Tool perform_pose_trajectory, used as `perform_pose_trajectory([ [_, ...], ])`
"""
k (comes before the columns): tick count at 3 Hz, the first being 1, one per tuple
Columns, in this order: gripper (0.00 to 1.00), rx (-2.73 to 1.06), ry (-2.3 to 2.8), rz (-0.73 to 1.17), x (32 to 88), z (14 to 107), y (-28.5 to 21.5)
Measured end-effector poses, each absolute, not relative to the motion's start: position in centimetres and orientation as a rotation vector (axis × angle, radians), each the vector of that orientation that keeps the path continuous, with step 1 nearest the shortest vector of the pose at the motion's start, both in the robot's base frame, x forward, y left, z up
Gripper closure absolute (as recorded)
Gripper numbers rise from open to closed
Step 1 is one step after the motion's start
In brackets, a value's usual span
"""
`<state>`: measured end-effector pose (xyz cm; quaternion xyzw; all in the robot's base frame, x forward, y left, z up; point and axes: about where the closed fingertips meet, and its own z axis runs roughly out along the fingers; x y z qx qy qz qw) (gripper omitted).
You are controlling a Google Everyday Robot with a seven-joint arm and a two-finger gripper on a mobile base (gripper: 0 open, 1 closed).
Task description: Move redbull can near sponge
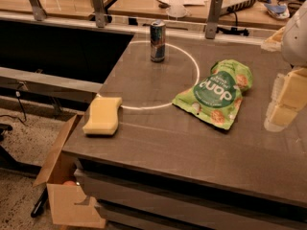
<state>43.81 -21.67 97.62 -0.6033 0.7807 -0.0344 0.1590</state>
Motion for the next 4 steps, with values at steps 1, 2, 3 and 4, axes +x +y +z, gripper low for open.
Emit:
perform_pose_trajectory([
  [1,0.00,-1.725,2.232,-0.099,43.8,97.6,-21.7],
  [2,0.00,-1.636,2.212,-0.063,45.0,98.0,-22.0],
  [3,0.00,-1.395,2.178,0.012,47.4,98.4,-23.4],
  [4,0.00,-1.176,2.133,0.071,49.6,97.7,-24.2],
])
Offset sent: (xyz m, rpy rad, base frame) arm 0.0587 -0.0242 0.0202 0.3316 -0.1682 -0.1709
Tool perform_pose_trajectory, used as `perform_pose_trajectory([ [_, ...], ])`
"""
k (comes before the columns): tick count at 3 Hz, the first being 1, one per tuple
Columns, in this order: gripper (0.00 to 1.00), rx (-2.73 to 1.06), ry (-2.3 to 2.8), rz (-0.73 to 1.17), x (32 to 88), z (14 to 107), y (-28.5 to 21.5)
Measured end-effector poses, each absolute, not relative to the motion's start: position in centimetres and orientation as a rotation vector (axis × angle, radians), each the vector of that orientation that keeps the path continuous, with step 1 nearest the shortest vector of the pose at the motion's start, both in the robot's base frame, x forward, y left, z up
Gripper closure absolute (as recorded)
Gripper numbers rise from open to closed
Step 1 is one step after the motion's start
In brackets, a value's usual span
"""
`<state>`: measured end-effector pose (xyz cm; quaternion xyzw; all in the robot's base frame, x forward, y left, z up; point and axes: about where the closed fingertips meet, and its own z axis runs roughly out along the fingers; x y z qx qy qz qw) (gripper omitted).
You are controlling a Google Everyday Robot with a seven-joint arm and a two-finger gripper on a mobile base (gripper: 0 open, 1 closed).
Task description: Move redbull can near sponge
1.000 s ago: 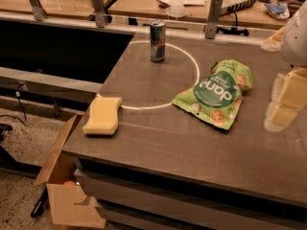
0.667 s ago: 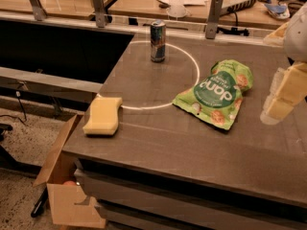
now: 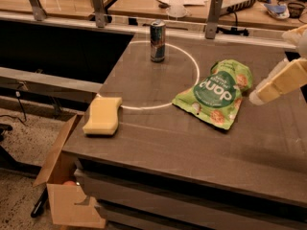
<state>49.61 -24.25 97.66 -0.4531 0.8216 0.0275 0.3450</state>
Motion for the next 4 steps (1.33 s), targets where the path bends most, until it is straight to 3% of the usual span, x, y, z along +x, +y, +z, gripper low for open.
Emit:
perform_pose_trajectory([
  [2,0.00,-1.016,2.012,0.124,56.4,95.9,-22.7],
  [4,0.00,-0.981,1.976,0.204,57.3,95.8,-20.9],
])
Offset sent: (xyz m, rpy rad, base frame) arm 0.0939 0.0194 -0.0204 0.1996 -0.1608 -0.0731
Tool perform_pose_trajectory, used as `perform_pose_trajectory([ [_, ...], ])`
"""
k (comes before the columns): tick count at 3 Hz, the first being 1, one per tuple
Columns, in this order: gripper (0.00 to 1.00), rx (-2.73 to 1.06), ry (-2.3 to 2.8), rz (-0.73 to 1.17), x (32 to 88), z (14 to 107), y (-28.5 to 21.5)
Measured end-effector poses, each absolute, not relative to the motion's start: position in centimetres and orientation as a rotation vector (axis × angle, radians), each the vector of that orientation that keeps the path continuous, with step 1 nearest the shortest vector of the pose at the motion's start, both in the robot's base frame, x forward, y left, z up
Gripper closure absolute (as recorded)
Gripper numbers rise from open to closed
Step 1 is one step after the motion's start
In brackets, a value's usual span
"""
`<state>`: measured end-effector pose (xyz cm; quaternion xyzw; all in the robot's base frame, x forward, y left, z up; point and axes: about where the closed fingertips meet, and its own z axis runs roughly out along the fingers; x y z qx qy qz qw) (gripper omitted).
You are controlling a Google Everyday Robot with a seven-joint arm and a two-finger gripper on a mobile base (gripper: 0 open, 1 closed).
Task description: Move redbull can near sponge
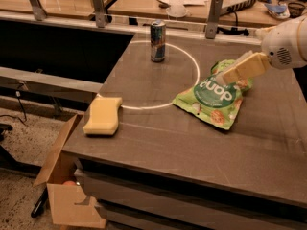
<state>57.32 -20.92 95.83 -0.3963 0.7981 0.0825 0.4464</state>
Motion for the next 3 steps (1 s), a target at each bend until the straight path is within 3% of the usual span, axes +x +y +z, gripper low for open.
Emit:
perform_pose_trajectory([
  [1,0.00,-0.942,1.873,0.335,60.7,95.4,-17.0],
  [3,0.00,-0.940,1.838,0.370,67.7,92.6,-12.7],
])
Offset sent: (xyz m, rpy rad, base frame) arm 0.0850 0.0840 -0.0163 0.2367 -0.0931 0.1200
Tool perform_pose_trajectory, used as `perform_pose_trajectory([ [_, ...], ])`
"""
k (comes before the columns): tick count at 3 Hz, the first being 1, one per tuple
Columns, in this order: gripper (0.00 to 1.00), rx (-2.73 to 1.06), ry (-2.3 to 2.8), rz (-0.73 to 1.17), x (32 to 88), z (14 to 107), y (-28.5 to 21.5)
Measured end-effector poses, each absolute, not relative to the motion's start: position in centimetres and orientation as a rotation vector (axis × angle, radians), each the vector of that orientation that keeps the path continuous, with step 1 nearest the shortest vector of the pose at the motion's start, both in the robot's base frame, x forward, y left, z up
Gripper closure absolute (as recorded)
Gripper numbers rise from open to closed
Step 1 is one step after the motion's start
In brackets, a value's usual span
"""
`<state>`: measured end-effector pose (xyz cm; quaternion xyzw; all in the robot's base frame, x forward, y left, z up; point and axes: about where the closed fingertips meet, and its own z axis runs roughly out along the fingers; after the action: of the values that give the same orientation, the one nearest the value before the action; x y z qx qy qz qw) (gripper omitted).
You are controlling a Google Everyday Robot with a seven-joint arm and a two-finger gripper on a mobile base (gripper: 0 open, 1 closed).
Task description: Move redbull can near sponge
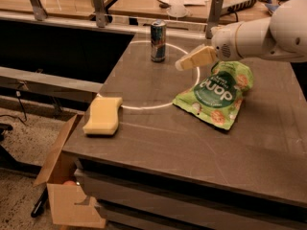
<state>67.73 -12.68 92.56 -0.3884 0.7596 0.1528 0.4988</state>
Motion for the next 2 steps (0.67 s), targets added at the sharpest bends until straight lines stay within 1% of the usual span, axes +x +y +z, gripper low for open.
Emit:
perform_pose_trajectory([
  [1,0.00,-0.912,1.867,0.377,71.7,90.9,-11.0],
  [2,0.00,-0.862,1.858,0.429,74.4,90.2,-8.7],
])
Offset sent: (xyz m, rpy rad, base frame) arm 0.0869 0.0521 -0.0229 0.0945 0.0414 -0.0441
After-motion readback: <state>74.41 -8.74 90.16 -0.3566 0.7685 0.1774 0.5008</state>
